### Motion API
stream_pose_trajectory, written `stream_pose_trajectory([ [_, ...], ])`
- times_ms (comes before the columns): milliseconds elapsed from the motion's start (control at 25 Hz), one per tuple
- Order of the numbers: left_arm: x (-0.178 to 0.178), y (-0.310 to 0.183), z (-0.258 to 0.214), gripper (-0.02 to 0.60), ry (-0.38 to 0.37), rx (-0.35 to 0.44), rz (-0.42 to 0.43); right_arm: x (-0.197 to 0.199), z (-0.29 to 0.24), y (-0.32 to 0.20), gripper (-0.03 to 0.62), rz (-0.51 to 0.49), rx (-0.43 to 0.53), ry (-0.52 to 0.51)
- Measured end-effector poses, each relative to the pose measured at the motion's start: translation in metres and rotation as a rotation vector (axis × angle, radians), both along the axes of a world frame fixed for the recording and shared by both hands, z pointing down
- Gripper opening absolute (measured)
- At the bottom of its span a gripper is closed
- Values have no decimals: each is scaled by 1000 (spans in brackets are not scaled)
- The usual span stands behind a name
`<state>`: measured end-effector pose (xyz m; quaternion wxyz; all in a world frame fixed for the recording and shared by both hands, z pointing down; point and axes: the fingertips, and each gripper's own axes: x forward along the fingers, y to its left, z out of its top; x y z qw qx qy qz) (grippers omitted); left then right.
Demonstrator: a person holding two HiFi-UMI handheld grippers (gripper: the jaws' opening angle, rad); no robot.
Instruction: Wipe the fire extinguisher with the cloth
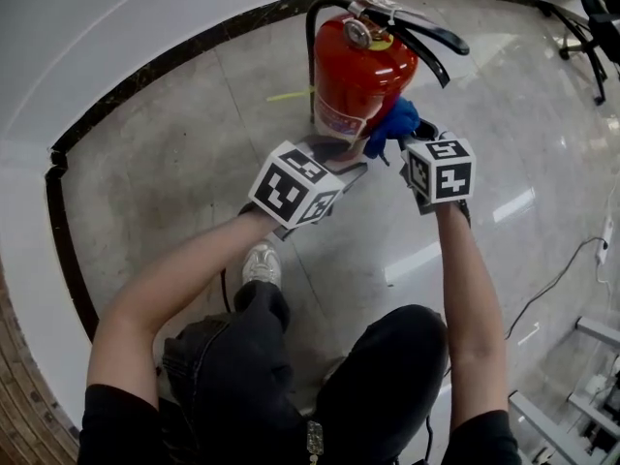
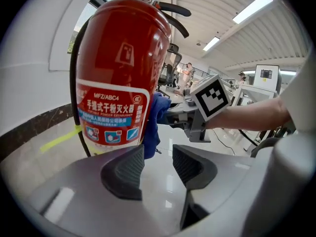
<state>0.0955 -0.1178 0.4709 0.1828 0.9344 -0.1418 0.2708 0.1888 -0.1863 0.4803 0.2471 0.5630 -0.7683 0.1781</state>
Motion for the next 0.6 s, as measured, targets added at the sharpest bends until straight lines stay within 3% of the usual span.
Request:
stream_pose_trajectory([
  [160,-9,1,12,190,-2,-12,-13,-13,24,12,41,-41,-71,9],
  [320,-12,4,21,190,-15,-8,-13,-44,38,38,41,-177,-148,-12],
  [600,-28,1,18,210,14,-15,-52,-95,37,55,41,-386,-156,6],
])
